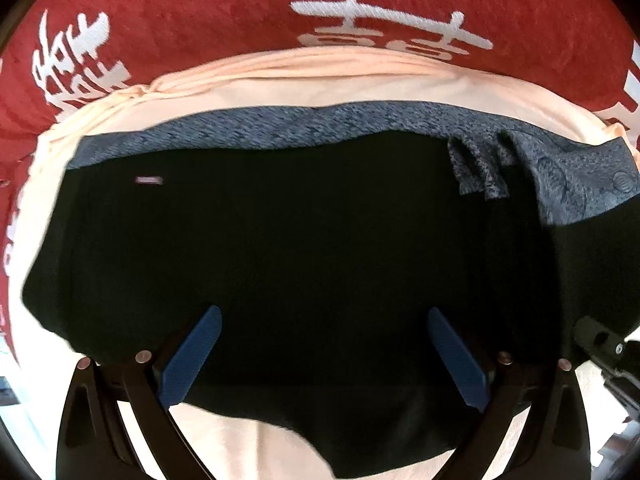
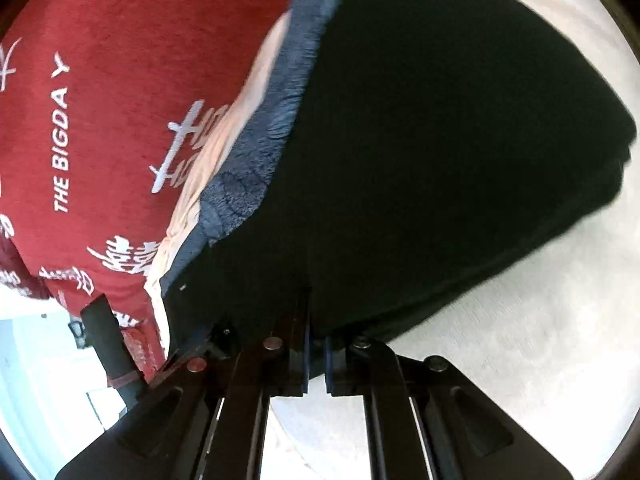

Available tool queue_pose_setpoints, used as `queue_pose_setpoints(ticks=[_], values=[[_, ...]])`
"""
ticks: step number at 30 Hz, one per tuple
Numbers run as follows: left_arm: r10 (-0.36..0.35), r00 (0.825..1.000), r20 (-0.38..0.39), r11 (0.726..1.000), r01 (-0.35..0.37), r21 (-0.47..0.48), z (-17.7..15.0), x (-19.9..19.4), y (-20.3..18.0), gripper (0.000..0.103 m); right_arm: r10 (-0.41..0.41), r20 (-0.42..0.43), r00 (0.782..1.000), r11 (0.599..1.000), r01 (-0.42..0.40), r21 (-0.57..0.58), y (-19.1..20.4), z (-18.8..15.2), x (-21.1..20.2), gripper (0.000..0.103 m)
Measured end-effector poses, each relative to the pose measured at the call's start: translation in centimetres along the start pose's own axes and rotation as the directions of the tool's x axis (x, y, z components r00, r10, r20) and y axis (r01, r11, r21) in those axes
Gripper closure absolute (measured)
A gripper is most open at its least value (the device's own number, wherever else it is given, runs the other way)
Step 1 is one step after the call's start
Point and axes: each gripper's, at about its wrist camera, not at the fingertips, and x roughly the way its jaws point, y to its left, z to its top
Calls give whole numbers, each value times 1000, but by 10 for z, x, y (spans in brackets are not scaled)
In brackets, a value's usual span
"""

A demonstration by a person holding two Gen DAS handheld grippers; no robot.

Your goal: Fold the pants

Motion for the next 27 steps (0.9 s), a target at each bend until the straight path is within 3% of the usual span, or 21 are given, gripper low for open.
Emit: queue_pose_setpoints(ticks=[1, 4, 5, 7, 8, 9, 12, 16, 20, 24, 27], values=[[13, 1000, 7, 1000, -13, -1, 2, -5, 4, 0, -13, -16, 1000, 1000, 12, -27, 3, 1, -4, 93], [20, 1000, 15, 1000, -20, -18, 4, -18, 11, 0, -51, -123, 991, 980, 26, -195, 21, 3, -28, 69], [21, 1000, 17, 999, -21, -25, 6, -23, 14, 0, -49, -121, 991, 969, 18, -246, 26, 6, -42, 62], [20, 999, 37, 999, -19, -34, 9, -40, 15, 0, -19, -64, 998, 948, -3, -318, 30, 21, -75, 53], [19, 999, 47, 999, -18, -33, 11, -45, 13, 0, -15, -29, 999, 943, 5, -334, 26, 30, -91, 45], [14, 998, 55, 999, -12, -29, 13, -51, 10, 0, -22, 22, 1000, 939, 28, -341, 20, 45, -105, 43], [-27, 998, 58, 1000, 27, 2, 19, -60, -12, 0, -58, 81, 995, 952, 80, -297, -10, 93, -117, 43], [-127, 988, 82, 991, 123, 61, 28, -75, -62, 0, -60, 10, 998, 977, 61, -202, -52, 144, -88, 46], [-218, 971, 94, 972, 207, 111, 36, -72, -112, 0, 25, -99, 995, 993, -36, -111, -77, 165, -55, 72], [-193, 979, 71, 973, 181, 146, 36, -52, -140, 0, 37, -97, 995, 990, -50, -133, -65, 153, -73, 78], [-114, 993, 41, 984, 107, 140, 32, -25, -130, 0, -74, -54, 996, 980, 63, -188, -53, 148, -78, 78]])
